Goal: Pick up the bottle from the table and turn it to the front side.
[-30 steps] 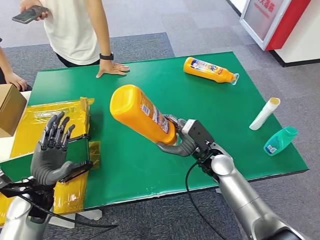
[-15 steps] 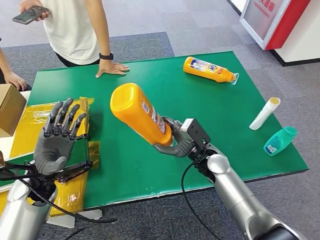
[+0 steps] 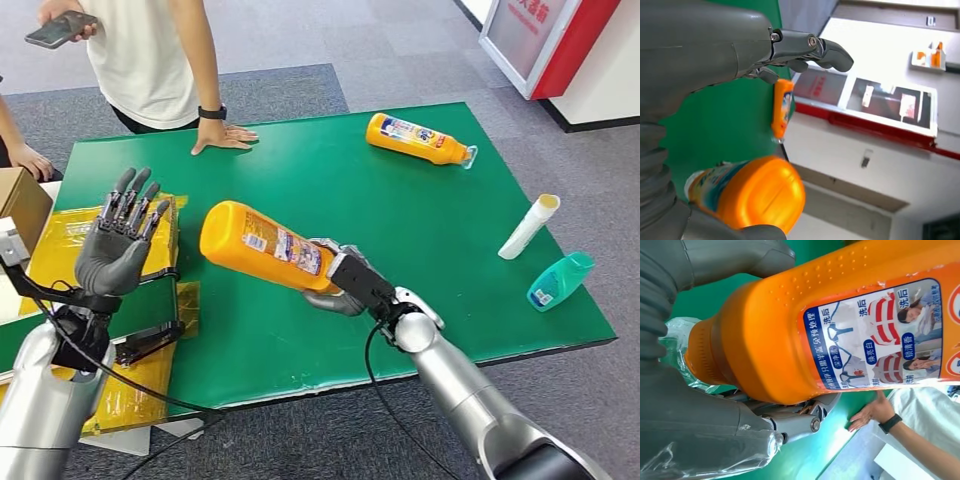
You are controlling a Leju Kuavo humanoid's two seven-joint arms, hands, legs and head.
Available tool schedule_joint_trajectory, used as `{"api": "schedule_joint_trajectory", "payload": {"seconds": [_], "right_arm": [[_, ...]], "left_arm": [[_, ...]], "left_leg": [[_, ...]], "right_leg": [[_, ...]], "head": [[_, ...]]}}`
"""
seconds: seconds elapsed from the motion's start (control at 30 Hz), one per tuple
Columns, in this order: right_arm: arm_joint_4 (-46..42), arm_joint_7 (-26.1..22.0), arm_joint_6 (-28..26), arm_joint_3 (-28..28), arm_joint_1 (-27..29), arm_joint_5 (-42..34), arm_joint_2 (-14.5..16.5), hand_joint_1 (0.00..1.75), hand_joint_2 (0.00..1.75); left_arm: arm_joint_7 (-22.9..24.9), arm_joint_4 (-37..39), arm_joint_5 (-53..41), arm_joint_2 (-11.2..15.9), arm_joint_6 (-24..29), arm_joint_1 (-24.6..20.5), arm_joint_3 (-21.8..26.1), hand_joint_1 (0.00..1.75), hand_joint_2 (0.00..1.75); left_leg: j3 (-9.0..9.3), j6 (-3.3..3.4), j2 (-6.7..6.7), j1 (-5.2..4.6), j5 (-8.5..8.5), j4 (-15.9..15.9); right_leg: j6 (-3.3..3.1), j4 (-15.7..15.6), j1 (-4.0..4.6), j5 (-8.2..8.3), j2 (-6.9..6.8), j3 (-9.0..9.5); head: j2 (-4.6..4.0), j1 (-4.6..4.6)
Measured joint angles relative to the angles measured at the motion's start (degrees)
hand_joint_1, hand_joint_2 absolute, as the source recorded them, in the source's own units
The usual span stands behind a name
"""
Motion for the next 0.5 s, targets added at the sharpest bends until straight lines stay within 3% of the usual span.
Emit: {"api": "schedule_joint_trajectory", "payload": {"seconds": [0.3,0.5], "right_arm": [[1.08,-0.69,-2.60,1.58,-0.57,4.19,0.68,1.75,1.75],[1.06,-1.20,-3.64,2.34,-1.07,5.40,1.02,1.75,1.75]], "left_arm": [[2.30,4.22,-0.54,0.04,4.26,-4.40,-2.04,0.00,1.75],[3.99,7.02,1.40,0.12,-0.30,-6.12,-5.13,0.00,1.75]], "left_leg": [[-0.07,0.01,0.00,0.00,0.01,0.00],[-0.08,0.01,0.00,0.00,0.01,0.00]], "right_leg": [[0.01,0.00,-0.01,0.01,0.00,-0.06],[0.02,0.00,-0.01,0.02,0.00,-0.07]], "head": [[0.00,-0.01],[0.00,-0.01]]}}
